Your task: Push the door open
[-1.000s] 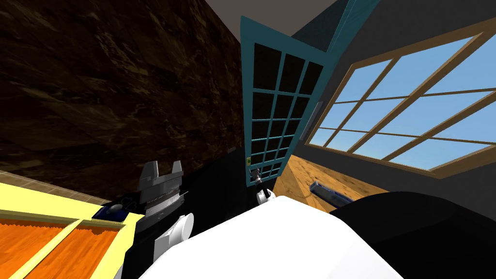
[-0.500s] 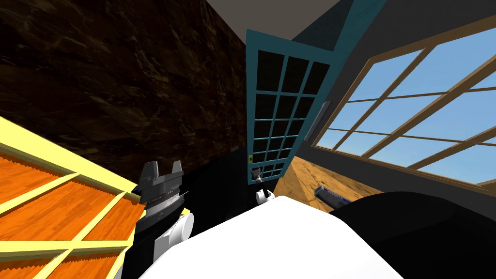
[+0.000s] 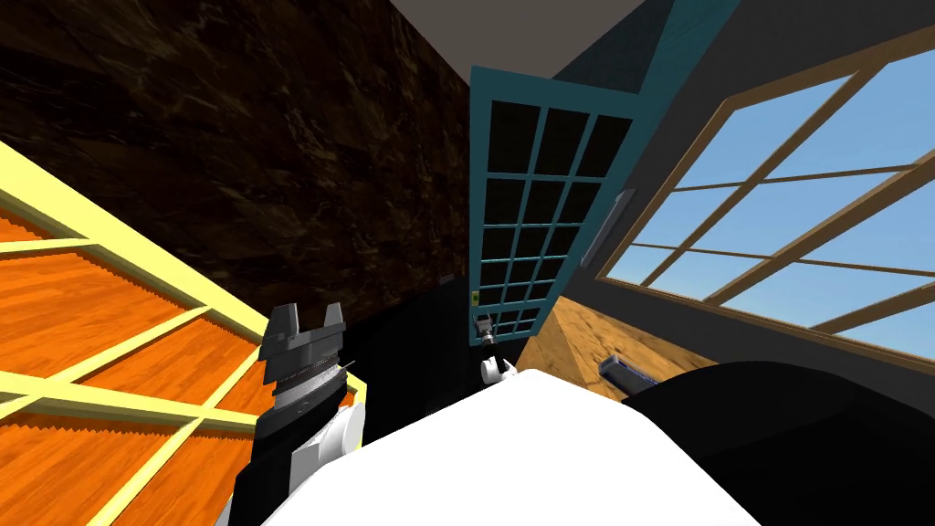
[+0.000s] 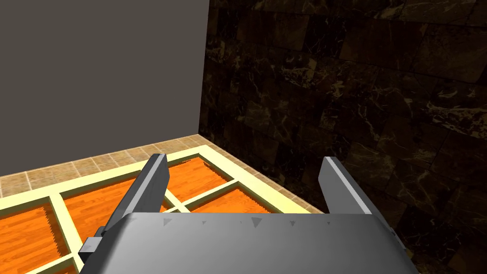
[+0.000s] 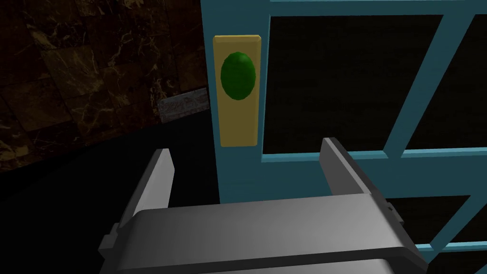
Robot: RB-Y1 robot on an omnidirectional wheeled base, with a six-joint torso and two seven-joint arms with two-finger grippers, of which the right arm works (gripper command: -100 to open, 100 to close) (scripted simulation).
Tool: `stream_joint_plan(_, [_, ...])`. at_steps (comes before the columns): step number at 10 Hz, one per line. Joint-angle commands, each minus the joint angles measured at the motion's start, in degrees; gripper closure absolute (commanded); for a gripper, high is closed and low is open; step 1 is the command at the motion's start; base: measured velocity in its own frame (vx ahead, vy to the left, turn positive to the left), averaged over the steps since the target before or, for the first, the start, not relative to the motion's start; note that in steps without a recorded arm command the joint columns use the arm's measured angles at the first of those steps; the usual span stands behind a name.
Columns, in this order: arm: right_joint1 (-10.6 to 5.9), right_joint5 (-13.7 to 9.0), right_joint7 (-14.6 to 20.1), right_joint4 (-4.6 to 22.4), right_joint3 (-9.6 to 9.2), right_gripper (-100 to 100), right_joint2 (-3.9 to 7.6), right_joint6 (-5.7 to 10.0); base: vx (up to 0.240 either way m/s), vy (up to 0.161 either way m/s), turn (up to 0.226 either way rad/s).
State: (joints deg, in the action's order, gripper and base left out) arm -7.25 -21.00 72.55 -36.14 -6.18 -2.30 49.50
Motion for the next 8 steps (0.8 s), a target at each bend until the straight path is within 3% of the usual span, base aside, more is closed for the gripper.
stream_joint_plan(1, [-0.02,-0.1,0.1,0.1,0.09,-100,1.68,0.08,0.074,-0.006,0.016])
stream_joint_plan(3, [-0.04,-0.2,0.3,0.2,0.25,-100,3.40,0.23,0.184,-0.021,0.029])
stream_joint_plan(5, [-0.07,-0.3,0.4,0.4,0.41,-100,3.79,0.37,0.227,-0.039,0.028])
stream_joint_plan(6, [-0.09,-0.3,0.5,0.5,0.48,-100,3.59,0.44,0.219,0.002,0.022])
stream_joint_plan(8, [-0.12,-0.5,0.7,0.6,0.66,-100,1.88,0.60,0.196,-0.037,0.029])
